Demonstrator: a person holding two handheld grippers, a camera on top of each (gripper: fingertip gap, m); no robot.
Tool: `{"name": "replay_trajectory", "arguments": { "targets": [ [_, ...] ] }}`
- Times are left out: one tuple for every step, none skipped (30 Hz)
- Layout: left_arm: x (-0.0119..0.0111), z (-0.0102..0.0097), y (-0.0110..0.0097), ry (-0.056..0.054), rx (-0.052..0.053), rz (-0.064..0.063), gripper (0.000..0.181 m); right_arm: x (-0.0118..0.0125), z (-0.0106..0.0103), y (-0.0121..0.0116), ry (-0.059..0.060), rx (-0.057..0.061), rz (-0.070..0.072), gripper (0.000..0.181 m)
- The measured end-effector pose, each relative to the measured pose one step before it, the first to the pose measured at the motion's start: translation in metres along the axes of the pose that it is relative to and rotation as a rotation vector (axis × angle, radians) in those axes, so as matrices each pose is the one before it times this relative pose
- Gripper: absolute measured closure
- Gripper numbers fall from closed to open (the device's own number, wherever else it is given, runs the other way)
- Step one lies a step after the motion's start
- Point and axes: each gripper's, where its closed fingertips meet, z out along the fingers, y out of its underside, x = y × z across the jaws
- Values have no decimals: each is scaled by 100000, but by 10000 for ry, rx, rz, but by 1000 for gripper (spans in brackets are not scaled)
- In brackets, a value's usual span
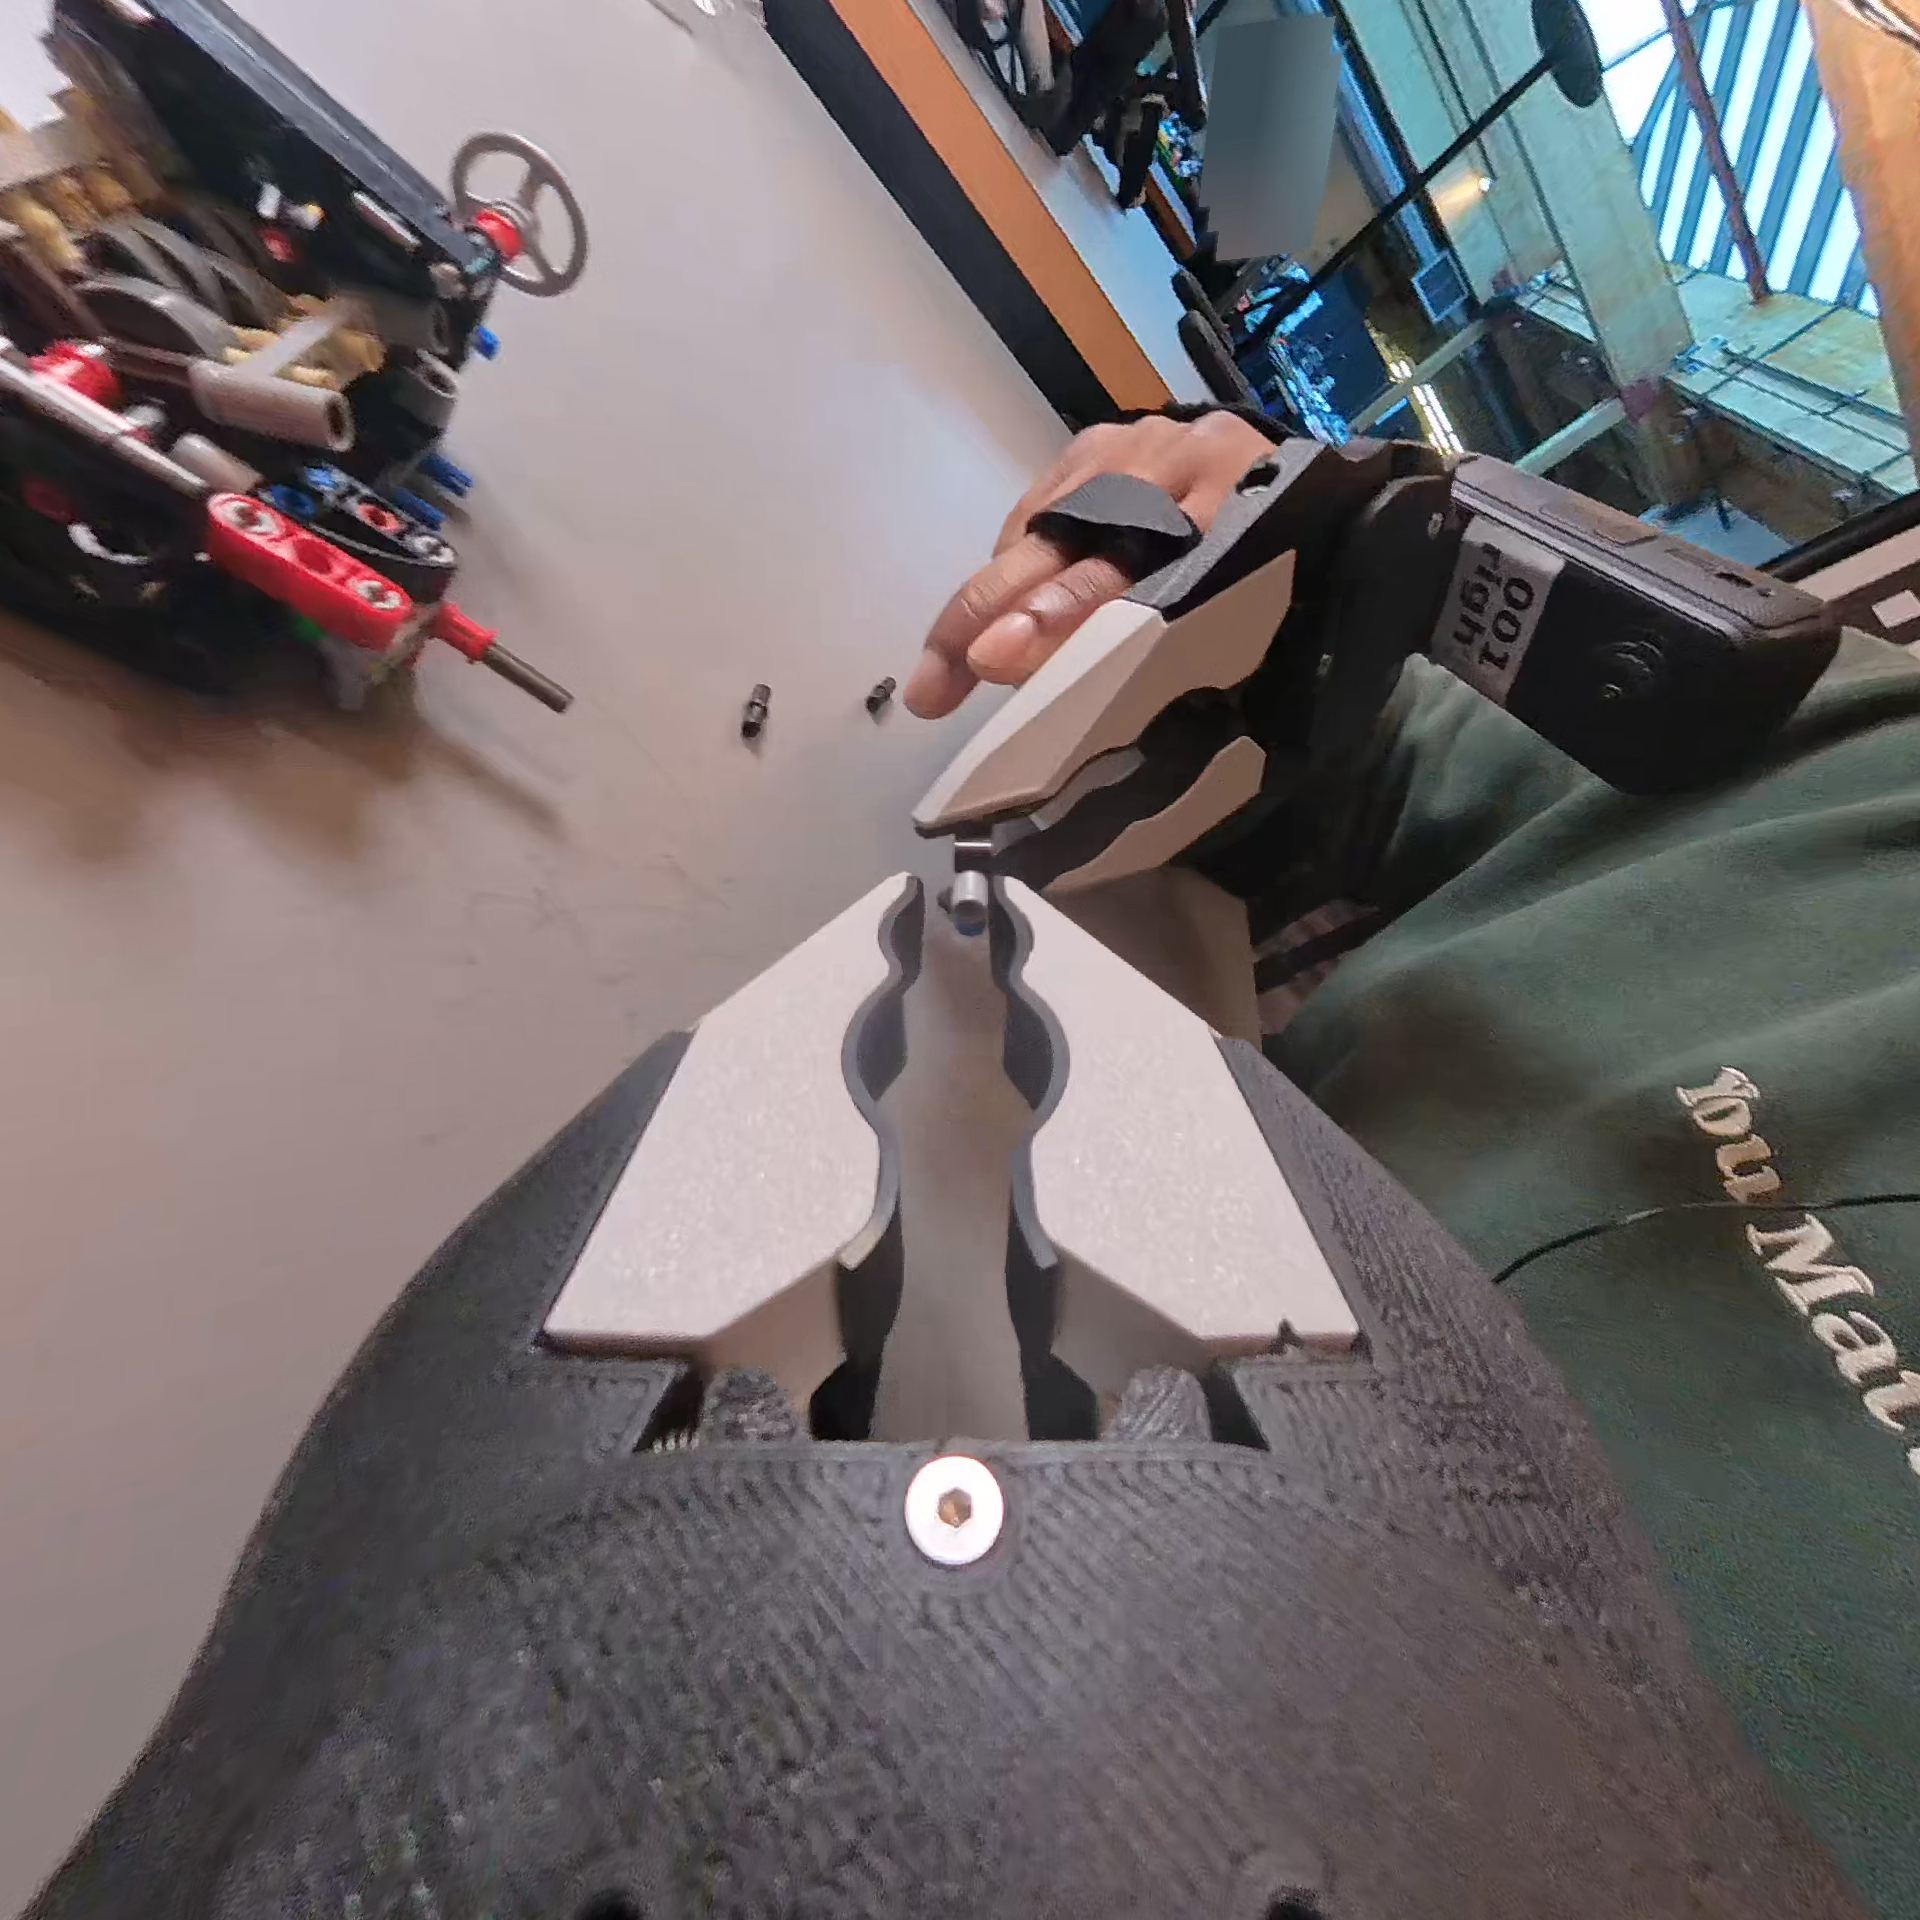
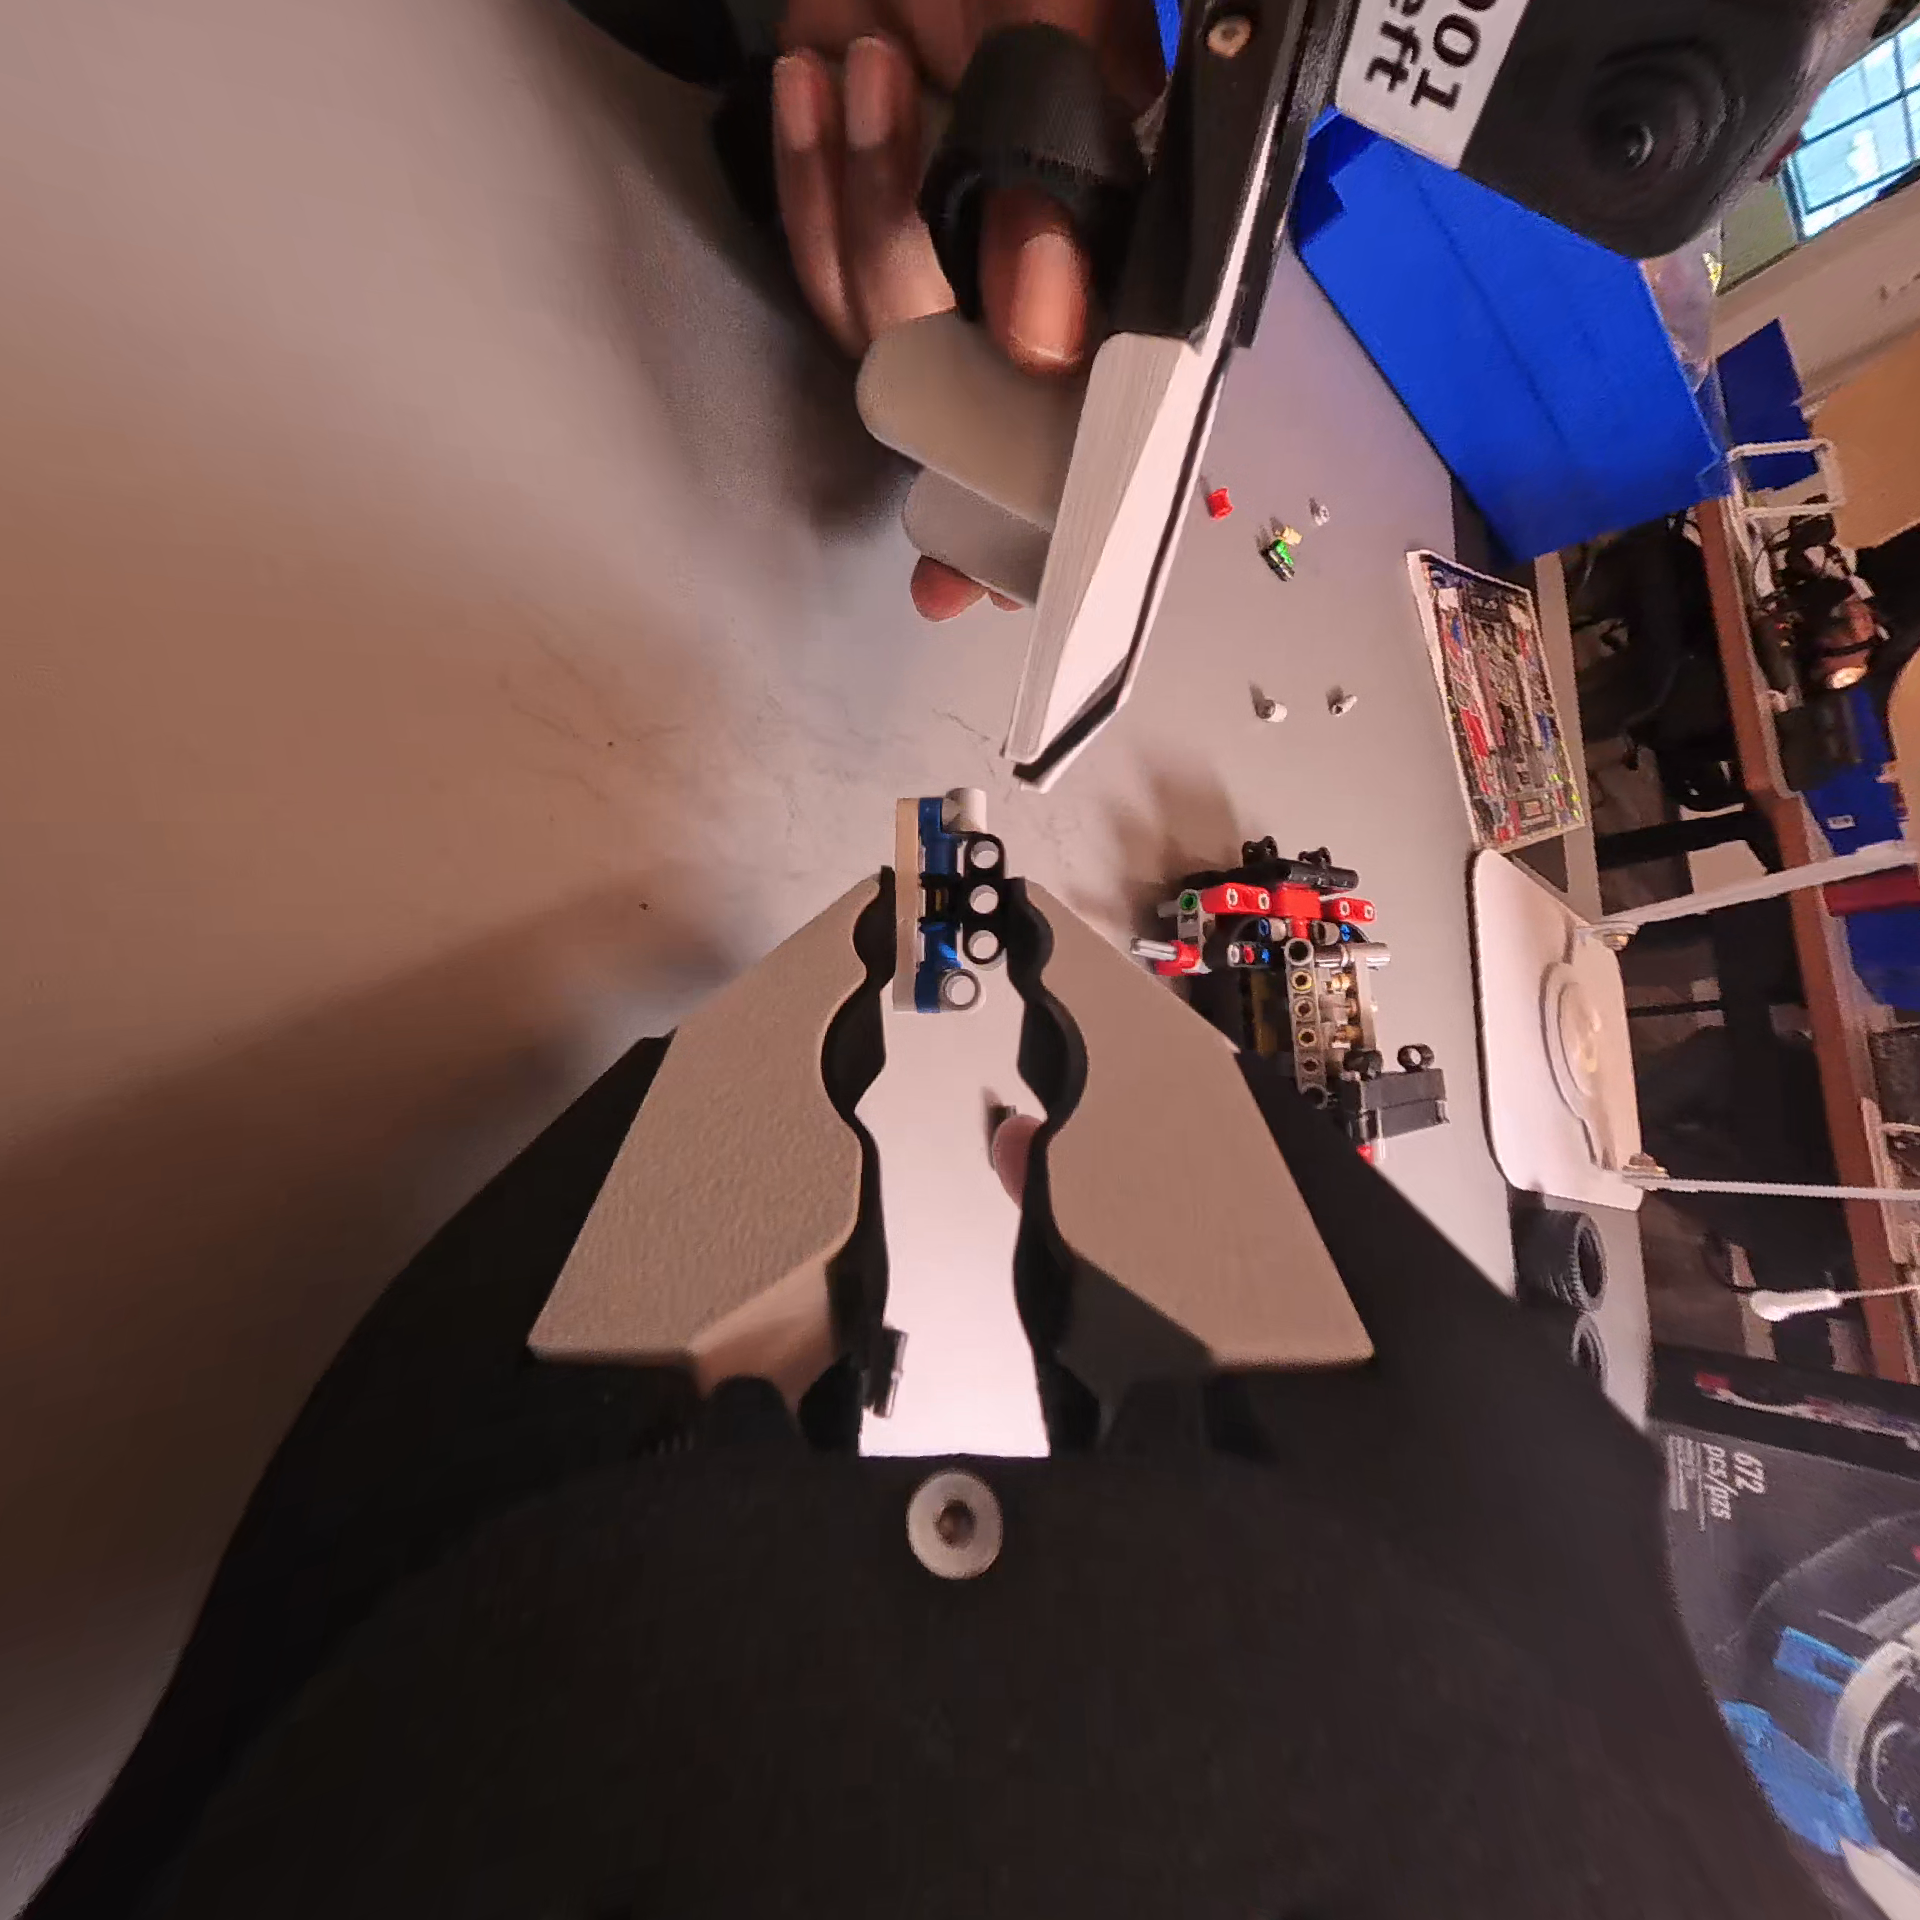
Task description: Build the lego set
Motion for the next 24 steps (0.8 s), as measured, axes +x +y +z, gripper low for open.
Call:
{"name": "replay_trajectory", "arguments": {
  "targets": [
    [268, 126, 122, 52, -82, 100, 169, -67, 99, -14, 13, 2, -69, 161],
    [181, 128, 89, 16, -66, 93, 167, 2, 99, 6, 44, -10, -65, 161],
    [155, 172, 145, 21, -92, 64, 167, 5, 75, 5, 43, -16, -60, 161],
    [28, 203, 265, -51, -156, 69, 168, 73, 12, -115, 57, 50, -5, 161],
    [3, 209, 304, -69, -190, 109, 170, 70, -20, -165, 32, 59, 10, 161],
    [-49, 183, 192, -99, -121, 88, 174, 78, -29, -127, 43, 28, -14, 161],
    [-1, 110, 25, -42, -18, 72, 175, 9, -22, -148, 12, 44, -26, 161],
    [1, 60, 140, -23, -132, 41, 176, -92, 30, 34, -25, -66, -76, 161],
    [-10, 45, 187, -38, -161, 92, 176, -187, 49, -14, -41, -1, -107, 161],
    [-39, 58, 201, -86, -142, 86, 176, -211, 76, 11, -46, -20, -122, 161],
    [-31, 101, 254, -58, -122, 57, 176, -248, 88, 45, -77, -37, -174, 161],
    [-70, 88, 197, 20, -80, -81, 177, -264, 78, 44, -79, -58, -180, 161],
    [-134, 56, 160, 40, -69, -127, 177, -203, 122, 38, -16, -81, -187, 162],
    [-153, 96, 131, 6, -34, -100, 177, -154, 133, 125, -29, -136, -156, 162],
    [-107, 82, 45, 32, 16, -109, 178, -110, 74, 122, -61, -111, -82, 162],
    [-21, -3, -54, 105, 48, -141, 178, -24, 14, 48, -14, -6, 25, 162],
    [28, -9, -40, 118, 28, -126, 178, 47, -41, -21, 31, 22, 18, 162],
    [2, 40, 35, 44, -13, -65, 178, -61, -18, 17, -26, -61, -20, 162],
    [-46, 6, 19, -7, -8, -34, 178, -49, 31, 21, 30, -63, -113, 162],
    [-5, 9, -5, 15, 14, -48, 178, 1, 24, 31, 26, -39, -54, 162],
    [-1, -35, -76, 40, 45, -68, 178, 40, -27, -7, -12, -34, -7, 161],
    [-26, -5, -19, 15, 21, -57, 178, 65, 4, 15, 49, -57, -59, 161],
    [-47, 34, 92, -15, -61, -40, 178, -128, 46, 17, -45, -74, -28, 161],
    [-72, 35, 32, -55, -16, 18, 179, -67, 68, 92, 26, -93, -92, 161]
  ]
}}
